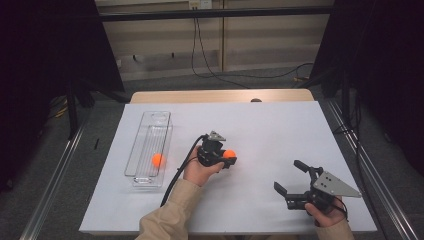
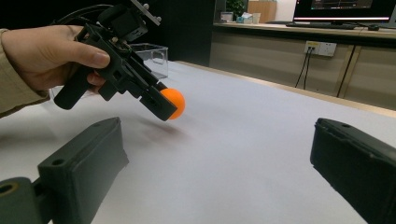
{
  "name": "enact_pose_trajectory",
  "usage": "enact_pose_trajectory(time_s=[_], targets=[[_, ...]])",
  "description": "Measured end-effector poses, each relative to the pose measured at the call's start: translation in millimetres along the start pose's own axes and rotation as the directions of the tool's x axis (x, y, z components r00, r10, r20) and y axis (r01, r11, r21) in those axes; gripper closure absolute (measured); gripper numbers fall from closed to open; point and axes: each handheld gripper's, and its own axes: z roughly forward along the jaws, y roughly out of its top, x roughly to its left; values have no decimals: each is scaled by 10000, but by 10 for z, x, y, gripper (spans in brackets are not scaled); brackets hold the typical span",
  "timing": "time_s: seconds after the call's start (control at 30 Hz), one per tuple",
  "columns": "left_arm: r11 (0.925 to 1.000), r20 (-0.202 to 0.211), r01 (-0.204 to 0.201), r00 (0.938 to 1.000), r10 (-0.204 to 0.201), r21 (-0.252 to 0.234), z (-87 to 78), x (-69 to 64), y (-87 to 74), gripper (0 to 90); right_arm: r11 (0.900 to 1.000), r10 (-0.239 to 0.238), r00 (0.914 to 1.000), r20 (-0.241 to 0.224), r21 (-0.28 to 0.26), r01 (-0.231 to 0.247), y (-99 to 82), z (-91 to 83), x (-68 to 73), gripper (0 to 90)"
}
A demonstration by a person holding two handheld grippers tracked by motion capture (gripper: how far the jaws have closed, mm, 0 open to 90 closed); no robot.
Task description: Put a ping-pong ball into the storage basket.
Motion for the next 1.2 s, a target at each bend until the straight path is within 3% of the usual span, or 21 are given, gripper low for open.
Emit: enact_pose_trajectory(time_s=[1.2], targets=[[9995, -23, 320, 9995, -320, -65, -258, 91, 34, 508, 10000, -29, 10000, -15, -8, 29, 1, 2, 2, 26]])
